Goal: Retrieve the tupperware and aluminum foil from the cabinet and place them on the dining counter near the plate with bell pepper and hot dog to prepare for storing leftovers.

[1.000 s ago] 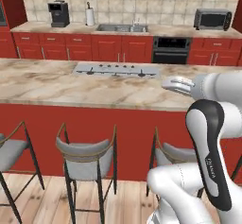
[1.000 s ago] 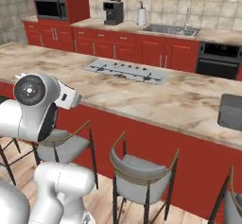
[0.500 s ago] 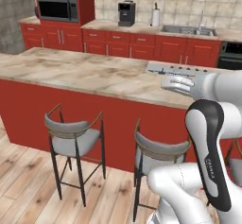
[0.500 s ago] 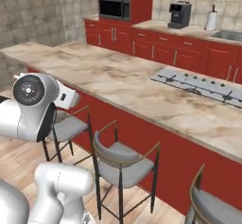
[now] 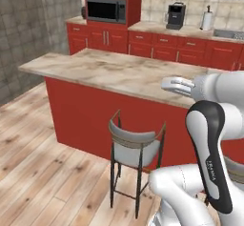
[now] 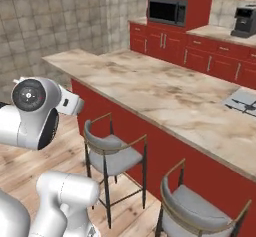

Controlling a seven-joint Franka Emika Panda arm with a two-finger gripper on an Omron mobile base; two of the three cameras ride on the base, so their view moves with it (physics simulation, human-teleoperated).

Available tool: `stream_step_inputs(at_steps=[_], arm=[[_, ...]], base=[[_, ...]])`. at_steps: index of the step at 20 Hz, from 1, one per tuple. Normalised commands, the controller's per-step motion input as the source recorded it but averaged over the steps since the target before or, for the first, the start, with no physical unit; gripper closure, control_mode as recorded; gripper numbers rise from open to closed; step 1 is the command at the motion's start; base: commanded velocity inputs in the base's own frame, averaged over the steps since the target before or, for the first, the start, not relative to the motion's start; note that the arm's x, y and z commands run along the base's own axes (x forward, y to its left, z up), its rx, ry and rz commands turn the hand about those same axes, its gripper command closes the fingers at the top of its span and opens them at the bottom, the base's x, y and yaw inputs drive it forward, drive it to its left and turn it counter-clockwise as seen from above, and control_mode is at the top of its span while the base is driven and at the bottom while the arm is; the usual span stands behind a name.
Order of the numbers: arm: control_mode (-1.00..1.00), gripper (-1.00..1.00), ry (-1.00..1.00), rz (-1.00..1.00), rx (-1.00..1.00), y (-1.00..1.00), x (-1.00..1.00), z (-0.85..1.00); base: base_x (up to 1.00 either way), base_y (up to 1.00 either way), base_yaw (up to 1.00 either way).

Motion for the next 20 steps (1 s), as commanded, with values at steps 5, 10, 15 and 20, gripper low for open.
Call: stream_step_inputs(at_steps=[5, 10, 15, 20], arm=[[1.00, -1.00, 0.00, 0.00, 0.00, 0.00, 0.00, 0.00], [1.00, -1.00, 0.00, 0.00, 0.00, 0.00, 0.00, 0.00], [1.00, -1.00, 0.00, 0.00, 0.00, 0.00, 0.00, 0.00], [1.00, -1.00, 0.00, 0.00, 0.00, 0.00, 0.00, 0.00]], base=[[0.76, 1.00, 0.18], [0.93, 1.00, 0.07], [1.00, 1.00, 0.00], [1.00, 1.00, 0.00]])
